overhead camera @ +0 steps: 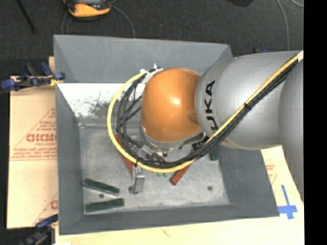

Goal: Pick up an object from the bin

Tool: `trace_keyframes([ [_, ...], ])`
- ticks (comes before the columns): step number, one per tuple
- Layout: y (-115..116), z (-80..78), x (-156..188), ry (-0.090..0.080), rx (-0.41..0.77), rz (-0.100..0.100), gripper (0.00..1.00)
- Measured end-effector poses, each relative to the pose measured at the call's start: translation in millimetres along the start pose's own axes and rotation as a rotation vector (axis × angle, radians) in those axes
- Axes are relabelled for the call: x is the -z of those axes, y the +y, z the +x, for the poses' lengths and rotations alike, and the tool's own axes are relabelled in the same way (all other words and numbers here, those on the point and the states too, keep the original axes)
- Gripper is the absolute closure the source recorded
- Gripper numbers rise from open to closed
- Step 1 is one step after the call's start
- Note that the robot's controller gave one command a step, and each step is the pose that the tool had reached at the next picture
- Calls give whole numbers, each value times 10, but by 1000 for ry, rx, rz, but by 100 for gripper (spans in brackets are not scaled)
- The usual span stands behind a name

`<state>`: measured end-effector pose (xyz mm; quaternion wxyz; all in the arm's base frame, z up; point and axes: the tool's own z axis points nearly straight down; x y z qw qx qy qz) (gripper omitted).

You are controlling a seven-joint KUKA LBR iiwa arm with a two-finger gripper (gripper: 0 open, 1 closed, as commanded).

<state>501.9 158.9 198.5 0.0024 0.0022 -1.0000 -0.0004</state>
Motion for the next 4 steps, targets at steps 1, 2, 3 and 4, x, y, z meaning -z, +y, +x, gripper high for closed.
trace_keyframes([
  [1,-7,-18,34,-7,-3,-1,0],
  [2,74,-50,-457,-13,-66,-3,0],
  [3,206,187,-1088,-6,-13,2,0],
  [4,400,229,-1265,-11,203,1,100],
])
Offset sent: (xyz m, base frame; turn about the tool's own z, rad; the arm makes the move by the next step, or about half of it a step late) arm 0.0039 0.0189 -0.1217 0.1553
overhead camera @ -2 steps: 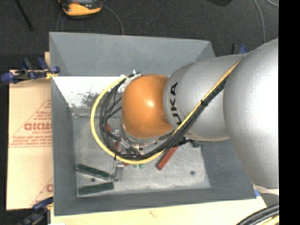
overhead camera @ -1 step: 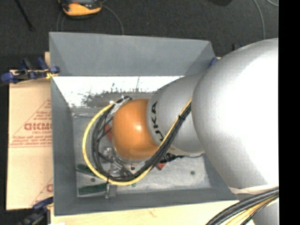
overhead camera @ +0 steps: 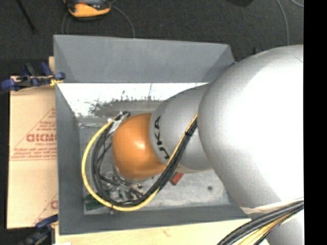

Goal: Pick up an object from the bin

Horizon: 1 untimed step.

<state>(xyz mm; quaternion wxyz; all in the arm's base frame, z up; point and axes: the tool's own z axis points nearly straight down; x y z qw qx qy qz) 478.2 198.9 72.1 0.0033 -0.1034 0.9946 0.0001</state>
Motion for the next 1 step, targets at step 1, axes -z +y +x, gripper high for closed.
trace_keyframes([
  [1,0,0,0,0,-1,0,100],
])
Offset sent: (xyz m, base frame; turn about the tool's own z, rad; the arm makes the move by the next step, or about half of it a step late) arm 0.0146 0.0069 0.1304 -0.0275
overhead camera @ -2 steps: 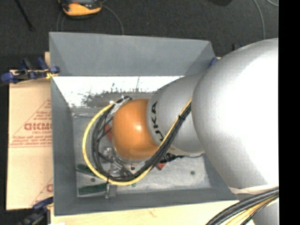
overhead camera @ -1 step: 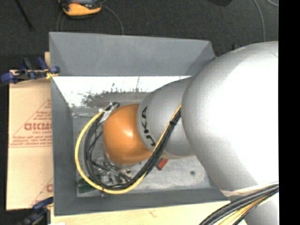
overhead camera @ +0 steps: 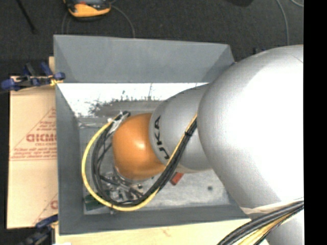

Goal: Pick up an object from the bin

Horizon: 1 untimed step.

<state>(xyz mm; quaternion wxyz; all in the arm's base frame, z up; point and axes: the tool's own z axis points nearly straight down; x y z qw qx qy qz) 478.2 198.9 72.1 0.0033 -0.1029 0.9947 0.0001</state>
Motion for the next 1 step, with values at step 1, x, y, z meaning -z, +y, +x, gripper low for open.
trace_keyframes([
  [1,29,-179,1310,3,24,-1,100],
])
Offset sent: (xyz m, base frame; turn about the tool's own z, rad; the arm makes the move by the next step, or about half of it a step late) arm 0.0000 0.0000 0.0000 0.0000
